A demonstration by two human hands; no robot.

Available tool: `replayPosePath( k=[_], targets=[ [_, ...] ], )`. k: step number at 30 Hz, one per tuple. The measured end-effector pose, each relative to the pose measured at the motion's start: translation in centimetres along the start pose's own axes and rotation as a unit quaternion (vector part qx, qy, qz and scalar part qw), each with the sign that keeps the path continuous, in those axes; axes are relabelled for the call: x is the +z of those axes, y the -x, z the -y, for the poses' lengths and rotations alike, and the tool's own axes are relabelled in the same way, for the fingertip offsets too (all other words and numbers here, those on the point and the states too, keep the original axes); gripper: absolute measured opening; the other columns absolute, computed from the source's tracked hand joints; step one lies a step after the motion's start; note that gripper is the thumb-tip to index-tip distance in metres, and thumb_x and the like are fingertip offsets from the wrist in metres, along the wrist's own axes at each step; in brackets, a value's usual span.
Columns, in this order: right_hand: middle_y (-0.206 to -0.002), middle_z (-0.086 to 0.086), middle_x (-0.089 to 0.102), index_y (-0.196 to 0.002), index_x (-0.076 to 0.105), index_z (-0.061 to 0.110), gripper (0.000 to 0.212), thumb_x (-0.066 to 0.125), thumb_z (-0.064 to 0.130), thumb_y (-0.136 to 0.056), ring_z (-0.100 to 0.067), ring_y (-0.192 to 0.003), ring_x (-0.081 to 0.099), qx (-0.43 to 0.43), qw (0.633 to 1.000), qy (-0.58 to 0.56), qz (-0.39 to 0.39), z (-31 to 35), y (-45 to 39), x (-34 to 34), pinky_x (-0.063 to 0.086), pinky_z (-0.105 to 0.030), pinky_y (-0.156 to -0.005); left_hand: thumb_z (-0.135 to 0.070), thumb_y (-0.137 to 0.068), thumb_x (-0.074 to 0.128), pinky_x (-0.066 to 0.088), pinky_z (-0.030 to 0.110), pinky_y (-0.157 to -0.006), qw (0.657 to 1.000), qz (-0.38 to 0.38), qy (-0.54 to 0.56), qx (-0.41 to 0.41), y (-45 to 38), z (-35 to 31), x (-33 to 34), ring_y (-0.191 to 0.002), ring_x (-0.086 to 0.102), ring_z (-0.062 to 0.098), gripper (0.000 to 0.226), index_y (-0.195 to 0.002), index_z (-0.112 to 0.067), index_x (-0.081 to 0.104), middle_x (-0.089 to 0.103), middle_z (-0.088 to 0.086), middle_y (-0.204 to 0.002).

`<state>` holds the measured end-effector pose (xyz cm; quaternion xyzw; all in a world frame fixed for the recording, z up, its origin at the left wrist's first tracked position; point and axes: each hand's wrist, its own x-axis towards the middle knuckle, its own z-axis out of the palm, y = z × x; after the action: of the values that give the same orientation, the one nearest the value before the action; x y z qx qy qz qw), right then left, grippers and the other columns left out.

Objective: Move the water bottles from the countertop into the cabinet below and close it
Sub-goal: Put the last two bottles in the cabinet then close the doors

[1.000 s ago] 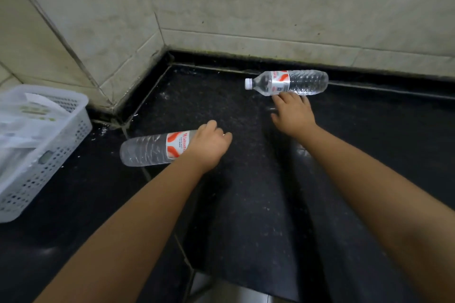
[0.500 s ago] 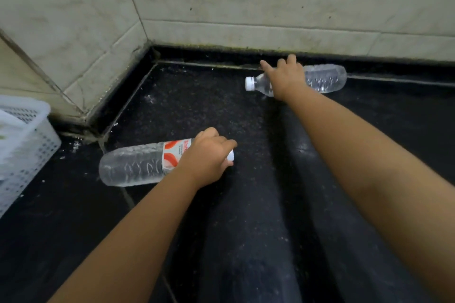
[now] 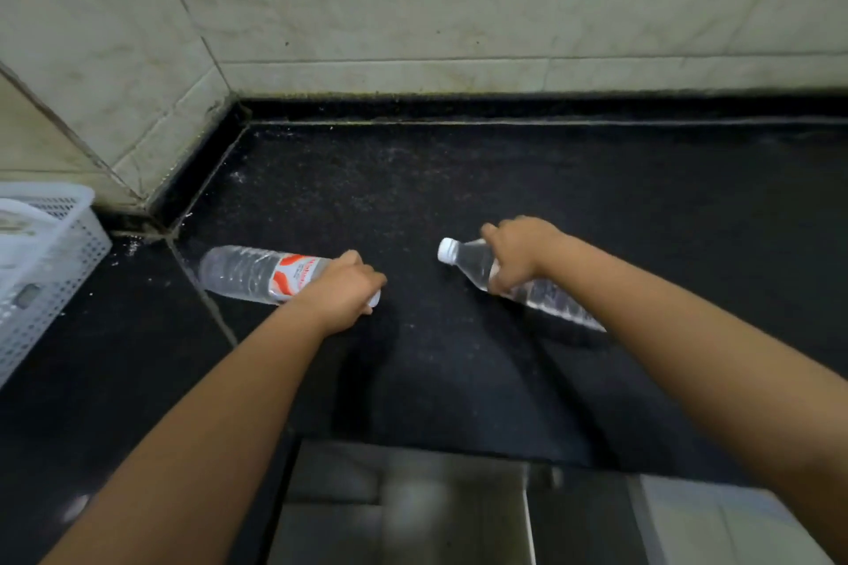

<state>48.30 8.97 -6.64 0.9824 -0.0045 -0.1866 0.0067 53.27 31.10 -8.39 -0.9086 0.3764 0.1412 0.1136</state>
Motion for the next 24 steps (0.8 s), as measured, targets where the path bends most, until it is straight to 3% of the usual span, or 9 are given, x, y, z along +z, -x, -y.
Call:
replayPosePath(
  k=[5, 10, 12, 14, 15, 17, 18, 20, 24],
  targets=[
    [-0.106, -0.012, 0.065, -0.089, 0.036, 0.012, 0.042, 0.066, 0.036, -0.072, -0.028, -0.079, 0.052, 0.069, 0.988, -0.14, -0.008, -3.1, 11.6, 5.1, 0.037, -0.03, -0.064, -0.003, -0.093, 0.046, 0.039, 0.04, -0.1, 0.996, -0.046, -0.062, 0.034, 6.3, -10.6, -0.9, -0.118, 0.041, 0.034, 0.034, -0.127, 0.001, 0.049, 0.053, 0.018, -0.127],
    [-0.113, -0.014, 0.059, -0.114, 0.042, 0.01, 0.056, 0.069, 0.032, -0.071, -0.035, -0.098, 0.059, 0.059, 0.976, -0.183, -0.105, -6.6, 23.7, 6.8, 0.038, -0.031, -0.067, 0.001, -0.087, 0.051, 0.038, 0.037, -0.096, 0.99, -0.112, -0.058, -0.061, 12.9, -22.5, -4.3, -0.12, 0.039, 0.034, 0.039, -0.126, 0.001, 0.044, 0.044, 0.019, -0.129],
    [-0.115, -0.012, 0.057, -0.12, 0.042, 0.012, 0.061, 0.072, 0.027, -0.069, -0.034, -0.101, 0.058, 0.055, 0.961, -0.245, -0.119, -8.6, 28.6, 7.2, 0.039, -0.03, -0.069, 0.003, -0.068, 0.075, 0.05, 0.036, -0.077, 0.983, -0.171, -0.038, -0.064, 15.3, -26.3, -5.8, -0.098, 0.056, 0.037, 0.038, -0.103, 0.003, 0.059, 0.059, 0.021, -0.107],
    [-0.11, -0.008, 0.058, -0.118, 0.047, 0.013, 0.06, 0.075, 0.02, -0.065, -0.032, -0.103, 0.058, 0.045, 0.942, -0.304, -0.135, -10.1, 32.9, 8.0, 0.04, -0.028, -0.072, 0.0, -0.043, 0.09, 0.052, 0.024, -0.053, 0.97, -0.232, -0.028, -0.07, 17.4, -29.1, -7.1, -0.069, 0.064, 0.034, 0.043, -0.078, 0.003, 0.066, 0.066, 0.018, -0.078],
    [-0.109, -0.006, 0.059, -0.117, 0.049, 0.014, 0.058, 0.075, 0.018, -0.065, -0.031, -0.104, 0.058, 0.035, 0.937, -0.318, -0.142, -10.4, 34.9, 8.3, 0.04, -0.028, -0.074, -0.002, -0.054, 0.087, 0.053, 0.026, -0.06, 0.97, -0.23, 0.018, -0.082, 18.3, -30.4, -7.6, -0.077, 0.063, 0.036, 0.039, -0.086, 0.005, 0.065, 0.066, 0.02, -0.085],
    [-0.113, -0.005, 0.059, -0.12, 0.049, 0.016, 0.06, 0.075, 0.017, -0.066, -0.028, -0.104, 0.057, 0.016, 0.931, -0.33, -0.157, -10.8, 38.1, 8.5, 0.041, -0.029, -0.077, -0.012, -0.089, 0.061, 0.042, 0.032, -0.089, 0.955, -0.225, 0.134, -0.14, 19.7, -33.0, -8.4, -0.11, 0.049, 0.035, 0.035, -0.119, 0.005, 0.052, 0.057, 0.021, -0.117],
    [-0.114, -0.006, 0.06, -0.121, 0.048, 0.016, 0.061, 0.075, 0.016, -0.066, -0.028, -0.103, 0.057, 0.013, 0.927, -0.337, -0.166, -11.1, 39.4, 8.5, 0.042, -0.03, -0.077, -0.017, -0.095, 0.052, 0.036, 0.032, -0.094, 0.944, -0.228, 0.175, -0.163, 20.1, -34.1, -8.5, -0.117, 0.043, 0.033, 0.037, -0.126, 0.003, 0.046, 0.053, 0.02, -0.124],
    [-0.112, -0.01, 0.061, -0.121, 0.046, 0.014, 0.064, 0.076, 0.015, -0.064, -0.029, -0.102, 0.058, 0.022, 0.915, -0.36, -0.181, -11.8, 41.9, 8.4, 0.045, -0.033, -0.078, -0.022, -0.097, 0.049, 0.035, 0.033, -0.097, 0.938, -0.229, 0.209, -0.157, 20.6, -36.6, -8.3, -0.121, 0.043, 0.032, 0.039, -0.128, 0.001, 0.045, 0.053, 0.019, -0.127],
    [-0.105, -0.005, 0.056, -0.124, 0.04, 0.012, 0.073, 0.078, 0.01, -0.063, -0.028, -0.103, 0.057, 0.046, 0.884, -0.41, -0.218, -13.4, 47.3, 9.8, 0.047, -0.037, -0.084, -0.025, -0.097, 0.049, 0.036, 0.032, -0.094, 0.952, -0.212, 0.213, -0.062, 21.7, -43.4, -7.6, -0.118, 0.045, 0.03, 0.038, -0.126, -0.001, 0.047, 0.056, 0.016, -0.124]
  ],
)
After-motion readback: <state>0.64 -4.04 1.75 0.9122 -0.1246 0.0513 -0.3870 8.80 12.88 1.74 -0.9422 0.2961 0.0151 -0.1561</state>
